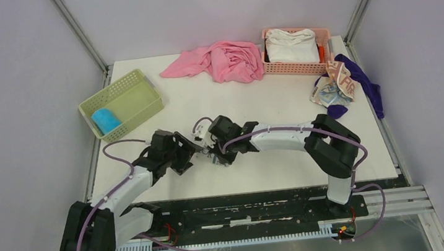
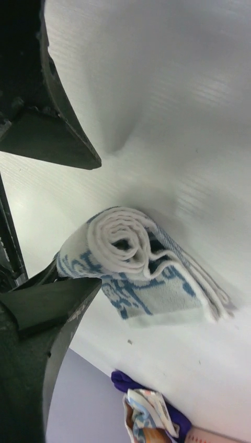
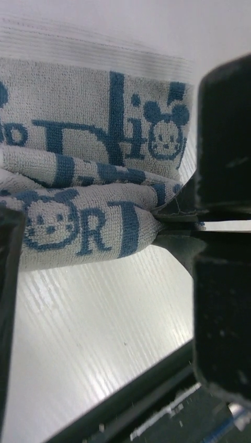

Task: Roll the towels
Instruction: Roll the towel at the center of the board.

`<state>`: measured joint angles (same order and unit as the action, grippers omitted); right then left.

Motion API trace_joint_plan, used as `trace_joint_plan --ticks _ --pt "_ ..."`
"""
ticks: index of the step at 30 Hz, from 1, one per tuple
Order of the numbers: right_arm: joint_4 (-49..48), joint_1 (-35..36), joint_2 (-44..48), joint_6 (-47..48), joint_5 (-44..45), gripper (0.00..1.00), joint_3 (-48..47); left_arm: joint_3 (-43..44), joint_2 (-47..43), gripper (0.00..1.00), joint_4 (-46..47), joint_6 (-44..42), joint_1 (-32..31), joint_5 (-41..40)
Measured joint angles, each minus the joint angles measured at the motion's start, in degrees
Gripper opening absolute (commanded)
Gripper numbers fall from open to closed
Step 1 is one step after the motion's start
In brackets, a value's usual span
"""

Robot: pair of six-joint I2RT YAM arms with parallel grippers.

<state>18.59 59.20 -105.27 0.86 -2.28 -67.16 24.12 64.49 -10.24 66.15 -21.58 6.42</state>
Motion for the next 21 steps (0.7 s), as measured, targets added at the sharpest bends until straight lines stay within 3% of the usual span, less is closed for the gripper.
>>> trace_joint_plan --ticks 6,11,21 --pt "0.3 -9.7 -1.8 -4.6 -21.1 0.01 -0.6 0.0 -7.2 0.86 -1.2 -0.1 0.1 -1.7" --pt "-1.1 -15.9 -6.4 -10.0 -36.5 0.01 -1.6 -1.4 -8.1 0.85 1.3 -0.1 0.1 -0.2" --pt "-4.8 -23.4 -15.7 -20.7 -56.5 0.02 -3.0 -2.2 2.1 0.78 9.2 0.0 0.1 5.6"
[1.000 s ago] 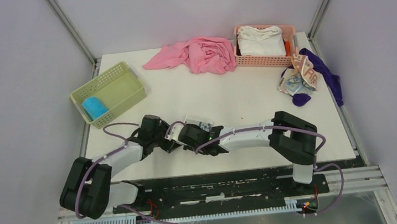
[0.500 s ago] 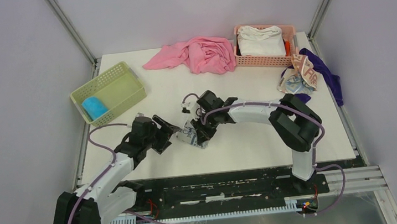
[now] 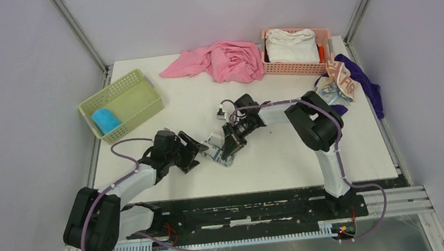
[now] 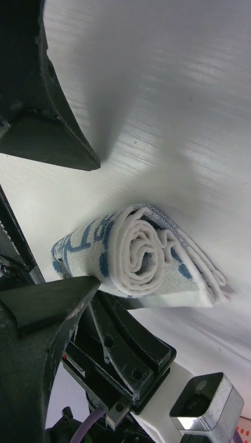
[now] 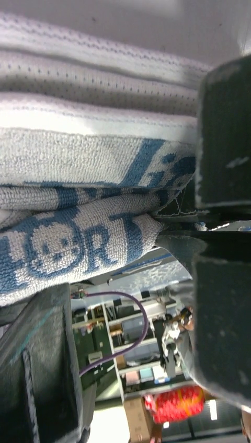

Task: Roll the towels
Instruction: Roll the towel at the center of the board.

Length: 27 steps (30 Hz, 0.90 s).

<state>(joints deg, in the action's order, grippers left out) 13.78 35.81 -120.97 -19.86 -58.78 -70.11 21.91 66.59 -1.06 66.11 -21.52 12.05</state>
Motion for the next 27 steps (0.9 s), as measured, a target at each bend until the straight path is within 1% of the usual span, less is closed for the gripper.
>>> trace_joint_plan --ticks 3,5,10,13,18,20,23,27 --pt "0.2 -0.7 -1.2 -1.3 -2.0 0.03 -0.4 0.3 3.8 0.73 2.4 0.1 -0.2 0.8" --pt "0.4 -0.9 -1.5 -1.7 -2.5 0.05 -0.5 1.0 6.1 0.70 3.9 0.1 -0.3 1.5" --pt "0.9 -1.0 -1.4 -1.9 -2.3 0.17 -0.6 2.8 11.4 0.64 7.6 0.3 -0.8 2.6" --pt "1.8 -1.0 0.9 -1.1 0.7 0.26 0.1 3.3 13.1 0.62 8.7 0.9 -0.8 3.2" --pt "4.8 -0.2 9.9 3.3 11.7 0.49 2.1 4.6 14.9 0.60 8.7 1.0 -0.9 3.3" --pt "6.5 0.5 14.2 5.6 16.9 0.55 2.8 5.0 15.4 0.60 8.6 1.0 -0.9 3.4" --pt "8.4 2.9 20.5 9.4 26.2 0.58 3.2 5.5 15.7 0.60 8.2 0.9 -0.9 3.3" --pt "8.9 9.8 25.8 14.9 40.1 0.59 3.3 5.9 16.0 0.60 7.6 0.9 -0.9 3.3"
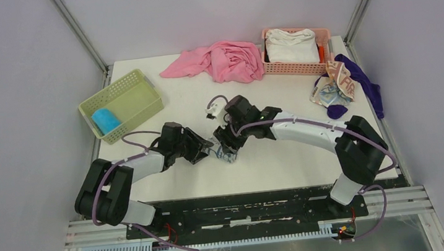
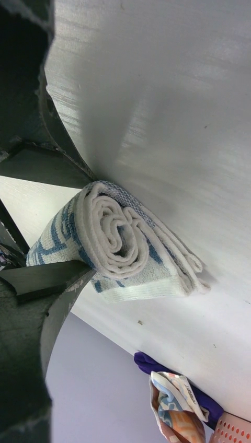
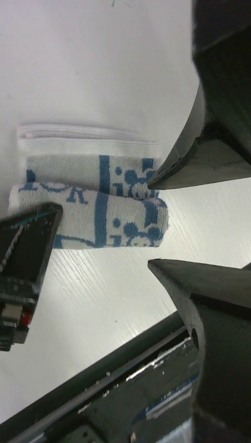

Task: Roll the towels
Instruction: Roll the towel at the center of the board.

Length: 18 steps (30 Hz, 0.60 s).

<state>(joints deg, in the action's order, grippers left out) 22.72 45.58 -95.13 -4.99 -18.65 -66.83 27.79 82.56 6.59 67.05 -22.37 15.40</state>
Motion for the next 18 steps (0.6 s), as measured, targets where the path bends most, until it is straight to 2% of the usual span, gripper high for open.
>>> trace_joint_plan --ticks 5,8,18 --pt "0.3 10.4 0.2 6.7 13.9 0.59 0.0 0.3 0.2 0.60 -0.4 0.0 0.0 0.0" --pt "0.2 14.1 -1.2 9.6 18.6 0.59 0.0 0.5 0.3 0.60 -0.5 0.0 0.0 0.1" --pt "0.1 15.1 -10.6 14.8 25.9 0.57 -1.4 1.0 1.3 0.62 -0.2 0.0 0.0 0.4"
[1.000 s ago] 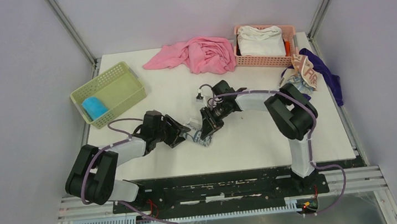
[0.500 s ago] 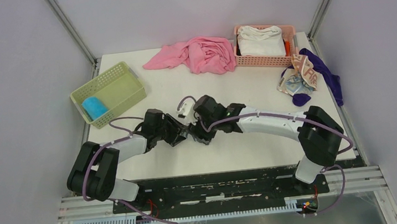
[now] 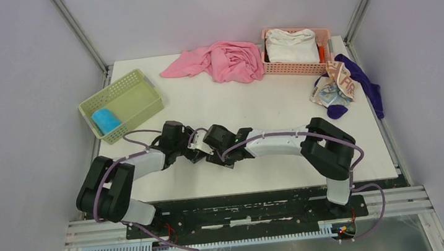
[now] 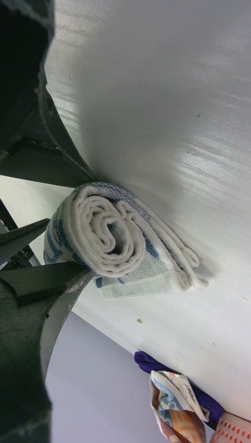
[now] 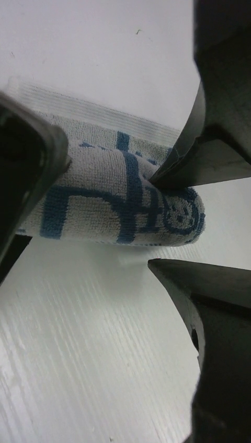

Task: Roll the towels
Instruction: Roll the towel at the center of the board.

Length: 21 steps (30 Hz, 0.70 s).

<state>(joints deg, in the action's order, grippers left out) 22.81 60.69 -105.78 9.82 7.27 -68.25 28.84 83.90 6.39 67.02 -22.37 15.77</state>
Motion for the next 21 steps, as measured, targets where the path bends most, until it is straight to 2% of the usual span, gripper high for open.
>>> trace_joint_plan --ticks 4,8,11,15,21 --pt "0.4 0.2 -2.1 1.1 3.2 0.49 -1.5 0.6 0.5 0.66 -0.1 0.0 0.0 0.4" --pt "1.3 0.0 -3.2 1.9 4.4 0.32 -2.7 1.0 0.7 0.72 -0.2 -0.2 0.5 0.9" --pt "2.7 -0.9 -3.5 1.8 2.3 0.25 -3.9 1.3 0.0 0.79 -0.9 -0.7 0.9 0.8" --pt "4.6 -3.5 -3.5 0.7 -5.3 0.20 -5.6 1.3 -3.5 0.84 -5.3 -2.3 1.6 -2.2" --pt "9.0 -8.6 -5.9 -2.8 -23.7 0.19 -9.9 -0.8 -13.0 0.88 -14.1 -4.0 2.8 -9.4"
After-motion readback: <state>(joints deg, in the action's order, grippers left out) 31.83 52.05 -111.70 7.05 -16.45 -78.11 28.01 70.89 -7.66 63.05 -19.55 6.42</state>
